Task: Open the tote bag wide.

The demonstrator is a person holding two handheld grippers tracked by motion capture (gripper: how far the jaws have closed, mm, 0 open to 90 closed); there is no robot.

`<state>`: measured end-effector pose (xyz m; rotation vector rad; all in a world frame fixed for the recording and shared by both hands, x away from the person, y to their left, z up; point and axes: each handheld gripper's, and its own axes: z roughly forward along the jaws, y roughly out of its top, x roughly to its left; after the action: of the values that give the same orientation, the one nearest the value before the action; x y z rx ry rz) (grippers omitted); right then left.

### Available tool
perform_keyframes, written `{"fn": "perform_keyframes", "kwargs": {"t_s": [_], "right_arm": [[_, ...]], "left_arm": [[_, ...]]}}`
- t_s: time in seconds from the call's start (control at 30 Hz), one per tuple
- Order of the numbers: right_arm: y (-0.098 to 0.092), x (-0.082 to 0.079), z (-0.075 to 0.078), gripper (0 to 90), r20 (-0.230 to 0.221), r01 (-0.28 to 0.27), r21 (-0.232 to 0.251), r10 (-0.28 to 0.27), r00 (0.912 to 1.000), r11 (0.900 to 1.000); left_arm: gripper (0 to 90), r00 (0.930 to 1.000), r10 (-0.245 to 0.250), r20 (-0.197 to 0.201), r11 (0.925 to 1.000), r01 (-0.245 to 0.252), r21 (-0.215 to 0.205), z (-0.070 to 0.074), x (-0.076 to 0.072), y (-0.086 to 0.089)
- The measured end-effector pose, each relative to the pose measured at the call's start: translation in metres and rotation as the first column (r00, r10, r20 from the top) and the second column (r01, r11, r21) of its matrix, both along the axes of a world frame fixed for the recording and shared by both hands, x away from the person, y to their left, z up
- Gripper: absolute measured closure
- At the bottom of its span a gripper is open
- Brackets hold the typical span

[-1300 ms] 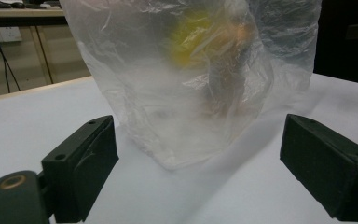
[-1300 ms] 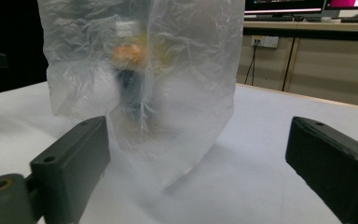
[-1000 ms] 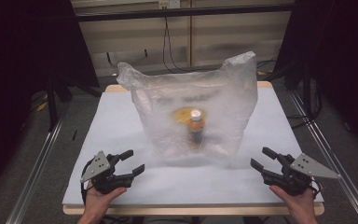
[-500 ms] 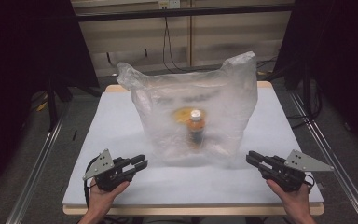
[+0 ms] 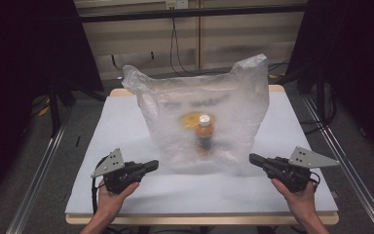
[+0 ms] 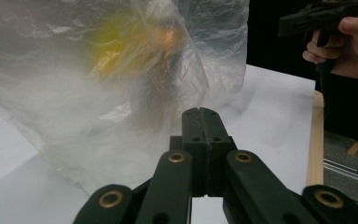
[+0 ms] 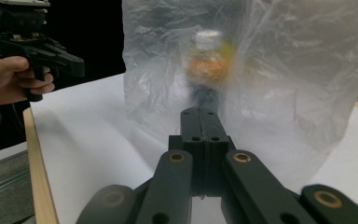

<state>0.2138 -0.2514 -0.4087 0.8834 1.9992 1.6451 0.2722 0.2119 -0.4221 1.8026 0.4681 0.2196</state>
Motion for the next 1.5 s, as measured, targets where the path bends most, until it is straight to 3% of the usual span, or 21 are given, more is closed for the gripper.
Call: {"fn": "perform_keyframes", "kwargs": {"t_s": [0.3, 0.33, 0.43, 0.53, 0.83, 1.3, 1.5], "right_arm": [[0.011, 0.020, 0.023, 90.0, 0.004, -0.015, 0.010, 0.015, 0.9999, 1.000], [0.012, 0.023, 0.025, 90.0, 0.000, -0.021, 0.021, 0.021, 0.9998, 1.000], [0.017, 0.029, 0.031, 90.0, 0.004, -0.028, 0.026, 0.028, 0.9996, 0.999], [0.021, 0.033, 0.039, 90.0, 0.018, -0.030, 0.022, 0.030, 0.9994, 0.999], [0.032, 0.048, 0.065, 90.0, 0.030, -0.008, 0.026, 0.007, 0.9995, 1.000], [0.055, 0.074, 0.114, 90.0, 0.076, -0.008, 0.037, 0.005, 0.9971, 0.999], [0.066, 0.083, 0.136, 90.0, 0.092, -0.002, 0.034, -0.001, 0.9957, 0.999]], "left_arm": [[90.0, 0.9997, -0.023, -0.011, 0.9997, 0.023, -0.005, 0.012, 0.011, -0.016], [90.0, 0.9996, -0.021, -0.017, 0.9996, 0.020, -0.020, 0.014, 0.011, -0.018], [90.0, 0.9996, -0.026, -0.007, 0.9996, 0.026, -0.010, 0.020, 0.014, -0.020], [90.0, 0.9997, -0.024, -0.002, 0.9992, 0.024, -0.033, 0.027, 0.019, -0.021], [90.0, 0.9993, 0.012, 0.034, 0.9987, -0.010, -0.050, 0.054, 0.037, -0.025], [90.0, 0.9969, 0.003, 0.079, 0.9957, 0.005, -0.092, 0.094, 0.059, -0.039], [90.0, 0.9946, 0.007, 0.104, 0.9924, 0.006, -0.123, 0.122, 0.071, -0.047]]}}
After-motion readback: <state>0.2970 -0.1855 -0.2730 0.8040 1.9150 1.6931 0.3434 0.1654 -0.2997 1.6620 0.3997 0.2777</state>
